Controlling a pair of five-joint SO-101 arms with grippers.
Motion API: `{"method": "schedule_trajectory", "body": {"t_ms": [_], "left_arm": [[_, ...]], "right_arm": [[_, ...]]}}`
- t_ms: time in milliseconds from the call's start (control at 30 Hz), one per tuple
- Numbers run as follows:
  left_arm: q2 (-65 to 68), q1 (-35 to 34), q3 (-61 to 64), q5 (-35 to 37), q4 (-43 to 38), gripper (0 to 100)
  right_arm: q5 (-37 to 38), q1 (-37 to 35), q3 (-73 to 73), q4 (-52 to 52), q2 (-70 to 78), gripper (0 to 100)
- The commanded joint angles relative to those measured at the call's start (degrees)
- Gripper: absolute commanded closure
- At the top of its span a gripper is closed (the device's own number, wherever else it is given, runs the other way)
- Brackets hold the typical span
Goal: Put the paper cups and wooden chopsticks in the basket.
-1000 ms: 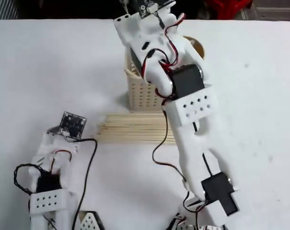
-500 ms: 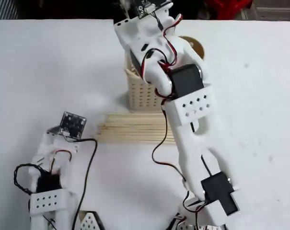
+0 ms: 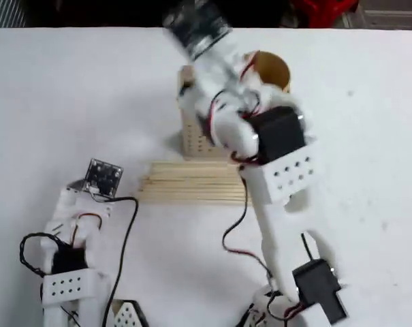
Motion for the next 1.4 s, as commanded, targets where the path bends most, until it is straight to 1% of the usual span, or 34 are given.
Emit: {"method": "schedule_trajectory", "body": {"t_ms": [0, 100, 133, 200, 333, 433, 600, 700, 767, 1000, 1167, 1200, 1367], "left_arm": [[-0.8, 0.9, -0.2, -0.4, 0.2, 90], [-0.8, 0.8, -0.2, -0.4, 0.2, 90], [-0.8, 0.8, -0.2, -0.4, 0.2, 90], [-0.8, 0.8, -0.2, -0.4, 0.2, 90], [-0.8, 0.8, -0.2, -0.4, 0.2, 90], [-0.8, 0.8, -0.2, -0.4, 0.2, 90], [-0.8, 0.8, -0.2, -0.4, 0.2, 90], [-0.8, 0.8, -0.2, -0.4, 0.2, 90], [-0.8, 0.8, -0.2, -0.4, 0.2, 90], [-0.8, 0.8, -0.2, -0.4, 0.3, 91], [-0.8, 1.0, -0.2, -0.4, 1.0, 91], [-0.8, 1.0, -0.2, -0.4, 1.0, 91], [-0.8, 1.0, -0.2, -0.4, 0.9, 90]], "right_arm": [[7.6, -5.8, 3.8, 7.0, -2.3, 84.4], [10.7, -9.4, 12.2, 6.5, -2.3, 93.0], [11.3, -10.0, 15.6, 5.4, -2.3, 93.8], [12.6, -10.5, 23.6, 0.6, -2.3, 92.4], [15.4, -10.2, 41.1, -12.0, -2.3, 84.8], [17.8, -10.1, 51.8, -21.6, -2.2, 84.4], [18.5, -8.7, 61.9, -33.4, -1.5, 84.4], [18.8, -7.8, 65.5, -38.1, -1.5, 84.4], [20.7, -7.2, 66.6, -39.7, -0.8, 84.4], [21.5, -3.3, 66.5, -45.6, 10.1, 84.4], [21.5, -1.7, 64.0, -46.1, 13.2, 84.4], [21.5, -1.7, 64.0, -45.8, 13.3, 85.2], [21.5, -2.0, 63.9, -42.3, 13.2, 95.3]]}}
